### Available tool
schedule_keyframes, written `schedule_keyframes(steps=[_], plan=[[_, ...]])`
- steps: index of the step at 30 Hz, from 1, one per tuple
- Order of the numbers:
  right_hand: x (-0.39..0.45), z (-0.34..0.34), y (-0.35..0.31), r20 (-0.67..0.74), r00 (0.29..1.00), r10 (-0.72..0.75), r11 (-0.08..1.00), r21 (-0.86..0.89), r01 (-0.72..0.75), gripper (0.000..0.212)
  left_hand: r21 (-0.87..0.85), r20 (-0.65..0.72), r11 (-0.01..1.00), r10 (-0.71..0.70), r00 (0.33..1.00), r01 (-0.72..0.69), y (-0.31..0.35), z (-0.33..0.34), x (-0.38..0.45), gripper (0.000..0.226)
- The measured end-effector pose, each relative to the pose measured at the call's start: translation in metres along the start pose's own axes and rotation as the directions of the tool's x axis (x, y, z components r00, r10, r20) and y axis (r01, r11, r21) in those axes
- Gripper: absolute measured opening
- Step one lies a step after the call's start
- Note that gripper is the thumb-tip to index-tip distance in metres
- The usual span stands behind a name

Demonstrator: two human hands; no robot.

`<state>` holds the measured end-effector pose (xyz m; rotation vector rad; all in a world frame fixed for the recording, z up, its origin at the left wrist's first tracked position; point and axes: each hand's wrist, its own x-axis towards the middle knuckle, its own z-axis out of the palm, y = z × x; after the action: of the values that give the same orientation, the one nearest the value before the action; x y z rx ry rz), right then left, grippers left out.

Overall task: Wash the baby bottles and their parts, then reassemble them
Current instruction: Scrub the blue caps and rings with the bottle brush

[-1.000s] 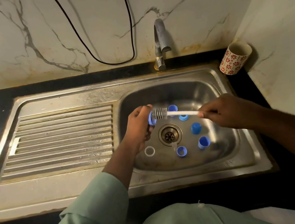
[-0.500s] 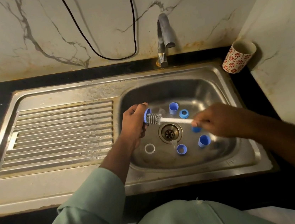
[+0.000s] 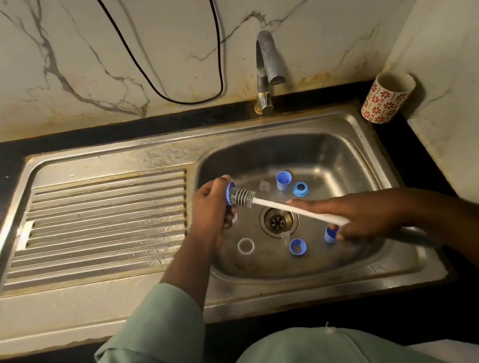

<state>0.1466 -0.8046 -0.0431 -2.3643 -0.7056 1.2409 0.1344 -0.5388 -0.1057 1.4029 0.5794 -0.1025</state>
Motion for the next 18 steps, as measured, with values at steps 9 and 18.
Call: schedule_keyframes(steps=[9, 18], plan=[[-0.008, -0.021, 0.010, -0.688, 0.721, -0.078, 0.764, -0.507, -0.400, 0.051, -0.063, 0.049, 0.998, -0.029, 0.998, 0.032, 0.000, -0.006, 0.002, 0.034], [-0.001, -0.034, 0.017, -0.631, 0.768, -0.111, 0.838, -0.474, -0.269, 0.043, -0.025, 0.099, 0.999, -0.026, 0.995, 0.028, 0.005, -0.024, 0.000, 0.043]])
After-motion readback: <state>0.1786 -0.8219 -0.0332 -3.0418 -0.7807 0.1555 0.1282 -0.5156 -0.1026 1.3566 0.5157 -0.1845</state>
